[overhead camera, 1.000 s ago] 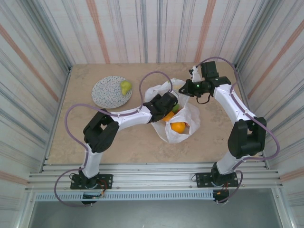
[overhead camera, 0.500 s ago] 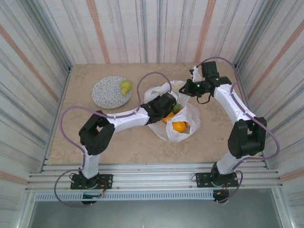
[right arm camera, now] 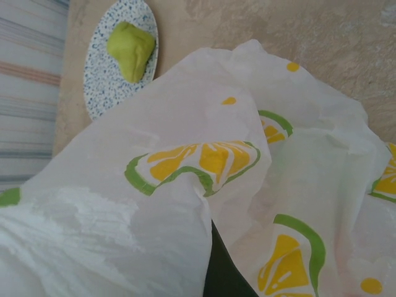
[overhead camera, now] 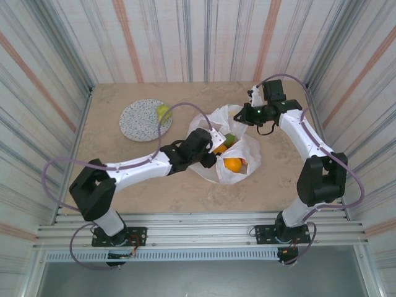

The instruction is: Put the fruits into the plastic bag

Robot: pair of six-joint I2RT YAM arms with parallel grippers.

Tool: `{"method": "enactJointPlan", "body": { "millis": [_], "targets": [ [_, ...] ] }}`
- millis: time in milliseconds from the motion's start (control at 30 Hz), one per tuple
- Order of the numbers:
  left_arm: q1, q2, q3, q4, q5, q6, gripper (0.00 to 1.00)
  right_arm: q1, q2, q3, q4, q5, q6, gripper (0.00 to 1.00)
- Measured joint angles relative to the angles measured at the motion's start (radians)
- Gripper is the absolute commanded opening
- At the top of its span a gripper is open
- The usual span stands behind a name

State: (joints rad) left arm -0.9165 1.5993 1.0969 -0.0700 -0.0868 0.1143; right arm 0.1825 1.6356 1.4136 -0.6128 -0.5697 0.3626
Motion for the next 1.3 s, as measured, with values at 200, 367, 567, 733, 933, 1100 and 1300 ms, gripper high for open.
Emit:
{"method": "enactJointPlan", "body": {
  "millis": [200, 367, 567, 733, 933, 1100, 1300],
  "targets": [
    [0.046, -0.092, -0.033, -0.005, 0.210, -0.022, 0.70, 0.000, 0.000, 0.000, 0.000, 0.000, 0.000, 0.00],
    [0.092, -0.167, -0.066, -0.010, 0.300, -0.046, 0.70, 0.000, 0.000, 0.000, 0.000, 0.000, 0.000, 0.00],
    [0.190, -0.293, -0.097, -0.006, 0.359, -0.084, 0.71, 0.000, 0.000, 0.000, 0.000, 0.000, 0.000, 0.00],
    [0.286, -0.377, -0.111, 0.009, 0.375, -0.142, 0.73, 0.000, 0.000, 0.000, 0.000, 0.000, 0.000, 0.00],
    [0.415, -0.407, -0.117, 0.013, 0.299, -0.254, 0.79, 0.000, 0.000, 0.000, 0.000, 0.000, 0.000, 0.00],
    [0.531, -0.404, -0.117, -0.029, 0.235, -0.365, 0.85, 0.000, 0.000, 0.000, 0.000, 0.000, 0.000, 0.00],
    [0.682, -0.318, -0.109, -0.083, 0.259, -0.479, 0.97, 0.000, 0.000, 0.000, 0.000, 0.000, 0.000, 0.00]
  ]
}}
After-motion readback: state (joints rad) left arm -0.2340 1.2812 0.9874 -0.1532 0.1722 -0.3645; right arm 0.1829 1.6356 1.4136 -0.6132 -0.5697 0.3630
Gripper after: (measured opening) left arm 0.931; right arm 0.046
